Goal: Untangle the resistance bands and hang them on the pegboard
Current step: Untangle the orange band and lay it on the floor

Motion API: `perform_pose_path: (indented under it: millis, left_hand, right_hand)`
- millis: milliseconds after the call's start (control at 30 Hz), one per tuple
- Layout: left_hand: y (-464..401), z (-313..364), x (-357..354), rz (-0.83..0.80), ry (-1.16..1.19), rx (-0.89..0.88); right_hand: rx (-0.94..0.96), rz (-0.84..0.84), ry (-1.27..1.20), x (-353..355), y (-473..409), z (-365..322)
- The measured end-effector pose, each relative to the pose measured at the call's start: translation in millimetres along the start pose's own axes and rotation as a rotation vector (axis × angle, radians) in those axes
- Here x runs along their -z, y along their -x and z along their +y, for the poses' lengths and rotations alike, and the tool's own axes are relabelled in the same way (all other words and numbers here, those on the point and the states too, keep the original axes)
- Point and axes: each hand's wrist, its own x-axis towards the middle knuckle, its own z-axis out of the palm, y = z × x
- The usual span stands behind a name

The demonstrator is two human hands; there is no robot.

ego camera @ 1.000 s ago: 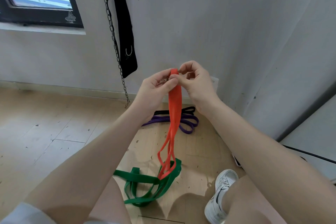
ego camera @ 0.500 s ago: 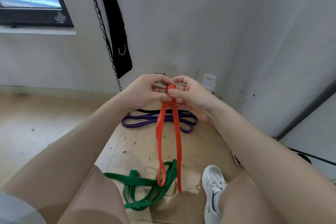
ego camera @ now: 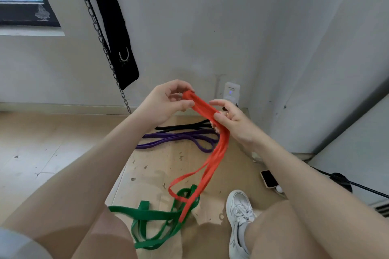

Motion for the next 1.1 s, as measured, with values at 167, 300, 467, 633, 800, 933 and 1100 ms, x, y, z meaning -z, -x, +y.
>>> perform_pose_path:
  millis: [167,300,467,633,800,933,1100]
  left_hand:
    - [-23,-26,8,0.099,0.144,-0.011]
    - [-21,-101,28,0.107,0.111,0.128]
    - [-4,-260,40,0.138,0.051,0.443]
    - [-1,-402,50,0.165,0.047,0.689]
    - [6,-495,62,0.306,-0.090,0.811]
    - [6,-541,70,0.335,-0.214,0.882]
    - [10,-569,81,0.396,-0.465,0.803]
  right_hand:
    - [0.040,0.053,0.147,27,-32,-28]
    - [-0.030,-0.115,0.456,-4,-86,7]
    - [-0.210,-0.316,0.669,-99,-157,146]
    - [-0.363,-0.405,0.645,-181,-223,265]
    - [-0.358,-0.437,0.677,-243,-263,338]
    - [-0.304,-0.335,0.821,-259,-267,362]
    - [-0.289,-0.387,0.954,-230,-250,384]
